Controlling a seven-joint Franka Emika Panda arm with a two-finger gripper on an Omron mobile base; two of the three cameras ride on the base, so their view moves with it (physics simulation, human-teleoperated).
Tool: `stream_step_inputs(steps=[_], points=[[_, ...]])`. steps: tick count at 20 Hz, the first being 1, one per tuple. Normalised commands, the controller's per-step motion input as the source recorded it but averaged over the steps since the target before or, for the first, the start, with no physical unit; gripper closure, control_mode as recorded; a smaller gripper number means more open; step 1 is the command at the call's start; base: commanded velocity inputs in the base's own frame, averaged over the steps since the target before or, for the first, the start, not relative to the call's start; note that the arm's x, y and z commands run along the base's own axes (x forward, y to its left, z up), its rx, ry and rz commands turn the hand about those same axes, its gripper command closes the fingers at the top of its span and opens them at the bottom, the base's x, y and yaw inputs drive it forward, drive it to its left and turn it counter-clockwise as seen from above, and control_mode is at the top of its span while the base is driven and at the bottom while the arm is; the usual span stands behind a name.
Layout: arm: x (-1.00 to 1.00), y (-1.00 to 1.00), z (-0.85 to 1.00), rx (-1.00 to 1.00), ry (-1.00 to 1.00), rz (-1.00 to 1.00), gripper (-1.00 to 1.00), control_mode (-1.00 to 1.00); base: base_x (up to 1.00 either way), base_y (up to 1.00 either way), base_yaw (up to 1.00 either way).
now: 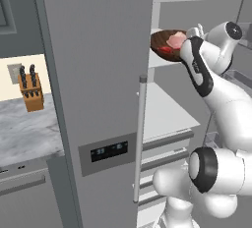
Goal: Place the bowl with the lime and corn on the second highest shelf of the fridge. Place the bowl with the fish and steak on the top shelf of the fridge.
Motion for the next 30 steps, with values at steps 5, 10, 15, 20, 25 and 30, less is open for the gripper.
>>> stream_step_inputs(steps=[5,10,15,20,25,30], points=[[0.97,-0.07,-0.01,0.00,0.06,0.00,1.00,-1.00,0.00,0.00,0.00],[0.99,-0.01,-0.12,0.00,0.07,0.00,1.00,-1.00,0.00,0.00,0.00],[-0.35,0.01,0.00,0.00,-0.01,-0.01,-1.00,-1.00,0.00,0.00,0.00],[-1.00,0.00,0.03,0.00,-0.28,0.00,-1.00,-1.00,0.00,0.00,0.00],[-1.00,0.01,0.07,-0.01,-0.14,0.00,-1.00,-1.00,0.00,0.00,0.00],[-1.00,0.15,-0.24,-0.10,0.00,0.00,-1.00,-1.00,0.00,0.00,0.00]])
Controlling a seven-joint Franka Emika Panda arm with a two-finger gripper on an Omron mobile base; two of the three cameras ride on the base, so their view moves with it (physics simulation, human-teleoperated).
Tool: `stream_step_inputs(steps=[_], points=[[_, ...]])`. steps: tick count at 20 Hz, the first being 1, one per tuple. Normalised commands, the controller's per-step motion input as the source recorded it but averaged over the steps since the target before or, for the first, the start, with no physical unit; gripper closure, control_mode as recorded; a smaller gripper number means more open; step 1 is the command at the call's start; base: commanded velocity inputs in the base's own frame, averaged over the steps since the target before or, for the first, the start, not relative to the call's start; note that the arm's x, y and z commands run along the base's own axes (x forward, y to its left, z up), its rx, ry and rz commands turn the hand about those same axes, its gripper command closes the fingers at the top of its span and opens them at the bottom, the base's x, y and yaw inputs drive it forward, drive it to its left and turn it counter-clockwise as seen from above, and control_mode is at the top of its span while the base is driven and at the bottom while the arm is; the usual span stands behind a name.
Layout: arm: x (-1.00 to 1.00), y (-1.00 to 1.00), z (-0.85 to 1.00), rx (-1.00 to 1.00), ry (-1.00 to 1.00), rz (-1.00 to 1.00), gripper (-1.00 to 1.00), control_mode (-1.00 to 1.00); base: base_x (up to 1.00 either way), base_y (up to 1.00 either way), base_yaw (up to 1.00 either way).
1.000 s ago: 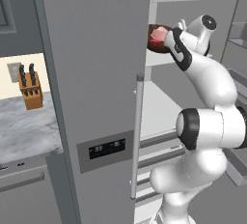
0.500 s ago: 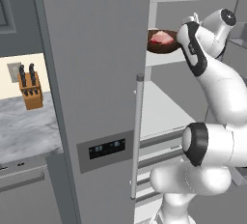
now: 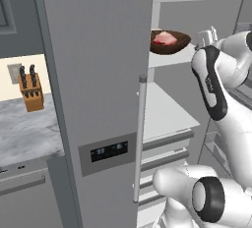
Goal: Place the bowl with the lime and corn on the second highest shelf of the fridge. Place the bowl with the fish and steak on the top shelf of the fridge.
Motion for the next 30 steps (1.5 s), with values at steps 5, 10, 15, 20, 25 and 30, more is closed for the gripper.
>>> stream_step_inputs(steps=[5,10,15,20,25,30], points=[[-1.00,0.26,-0.56,-0.17,0.08,0.00,-1.00,-1.00,0.00,0.00,0.00],[-0.80,0.15,-0.49,-0.10,0.13,0.00,-1.00,1.00,-0.20,0.06,0.01],[0.00,0.00,0.00,0.00,0.00,0.00,-1.00,1.00,-1.00,0.32,0.26],[0.00,0.00,0.00,0.00,0.00,0.00,-1.00,1.00,-0.71,0.53,0.82],[0.00,0.00,0.00,0.00,0.00,0.00,-1.00,1.00,-0.37,0.84,0.91],[0.00,0.00,0.00,0.00,0.00,0.00,-1.00,1.00,0.25,1.00,0.58]])
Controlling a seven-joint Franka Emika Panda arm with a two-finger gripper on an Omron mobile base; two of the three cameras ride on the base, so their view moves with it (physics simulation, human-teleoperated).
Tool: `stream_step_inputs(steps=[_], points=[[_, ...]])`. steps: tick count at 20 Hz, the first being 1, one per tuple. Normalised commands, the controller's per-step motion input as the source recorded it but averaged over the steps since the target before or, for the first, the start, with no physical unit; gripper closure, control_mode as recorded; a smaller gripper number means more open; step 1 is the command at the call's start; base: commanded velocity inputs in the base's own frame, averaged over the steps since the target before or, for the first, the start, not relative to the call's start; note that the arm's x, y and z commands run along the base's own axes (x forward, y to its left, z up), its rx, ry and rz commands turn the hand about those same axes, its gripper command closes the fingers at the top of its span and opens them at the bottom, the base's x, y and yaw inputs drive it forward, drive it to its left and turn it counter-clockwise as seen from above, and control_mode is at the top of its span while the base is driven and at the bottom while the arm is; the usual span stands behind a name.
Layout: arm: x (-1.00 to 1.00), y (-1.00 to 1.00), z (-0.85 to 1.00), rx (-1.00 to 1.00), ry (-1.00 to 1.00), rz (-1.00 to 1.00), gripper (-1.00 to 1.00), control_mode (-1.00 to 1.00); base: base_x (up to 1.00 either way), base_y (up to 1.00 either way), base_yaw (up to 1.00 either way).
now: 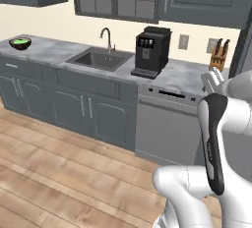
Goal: Place the bowl with the lime and corn on the second highest shelf of the fridge. Place the bowl with the fish and steak on the top shelf of the fridge.
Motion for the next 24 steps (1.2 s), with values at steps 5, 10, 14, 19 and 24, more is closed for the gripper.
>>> stream_step_inputs(steps=[5,10,14,19,24], points=[[0.00,0.00,0.00,0.00,0.00,0.00,-1.00,1.00,1.00,1.00,0.03],[0.00,0.00,0.00,0.00,0.00,0.00,-1.00,1.00,1.00,1.00,-0.04],[0.00,0.00,0.00,0.00,0.00,0.00,-1.00,1.00,1.00,1.00,-0.22],[0.00,0.00,0.00,0.00,0.00,0.00,-1.00,1.00,1.00,0.98,-0.28],[0.00,0.00,0.00,0.00,0.00,0.00,-1.00,1.00,1.00,0.98,-0.33]])
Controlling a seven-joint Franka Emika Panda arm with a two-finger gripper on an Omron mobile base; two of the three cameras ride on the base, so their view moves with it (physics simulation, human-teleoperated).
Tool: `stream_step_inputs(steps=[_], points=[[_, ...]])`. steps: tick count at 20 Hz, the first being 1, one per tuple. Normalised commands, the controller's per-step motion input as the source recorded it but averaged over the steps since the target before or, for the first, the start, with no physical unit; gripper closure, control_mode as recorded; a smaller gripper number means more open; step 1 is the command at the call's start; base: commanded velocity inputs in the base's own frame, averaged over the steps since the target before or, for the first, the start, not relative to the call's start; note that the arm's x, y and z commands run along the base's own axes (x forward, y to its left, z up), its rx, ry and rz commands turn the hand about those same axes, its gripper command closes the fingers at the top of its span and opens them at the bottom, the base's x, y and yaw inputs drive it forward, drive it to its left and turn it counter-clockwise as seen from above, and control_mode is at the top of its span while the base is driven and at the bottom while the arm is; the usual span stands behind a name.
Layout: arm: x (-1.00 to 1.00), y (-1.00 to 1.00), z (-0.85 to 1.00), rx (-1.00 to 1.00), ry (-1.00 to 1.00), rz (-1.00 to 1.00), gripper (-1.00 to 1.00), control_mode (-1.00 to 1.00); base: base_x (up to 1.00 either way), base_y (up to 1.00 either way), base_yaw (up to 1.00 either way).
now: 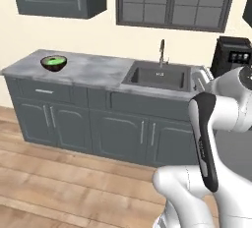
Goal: Place the bowl with the lime and corn on the second highest shelf of the fridge. Place the bowl with the fish and steak on the top shelf of the fridge.
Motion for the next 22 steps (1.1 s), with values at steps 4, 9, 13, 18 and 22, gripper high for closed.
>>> stream_step_inputs(steps=[4,9,13,18,22], points=[[0.00,0.00,0.00,0.00,0.00,0.00,-1.00,1.00,1.00,0.99,-0.36],[0.00,0.00,0.00,0.00,0.00,0.00,-1.00,1.00,1.00,1.00,-0.44],[0.00,0.00,0.00,0.00,0.00,0.00,-1.00,1.00,1.00,1.00,-0.45],[0.00,0.00,0.00,0.00,0.00,0.00,-1.00,1.00,0.81,1.00,-0.26],[0.00,0.00,0.00,0.00,0.00,0.00,-1.00,1.00,0.55,1.00,-0.15]])
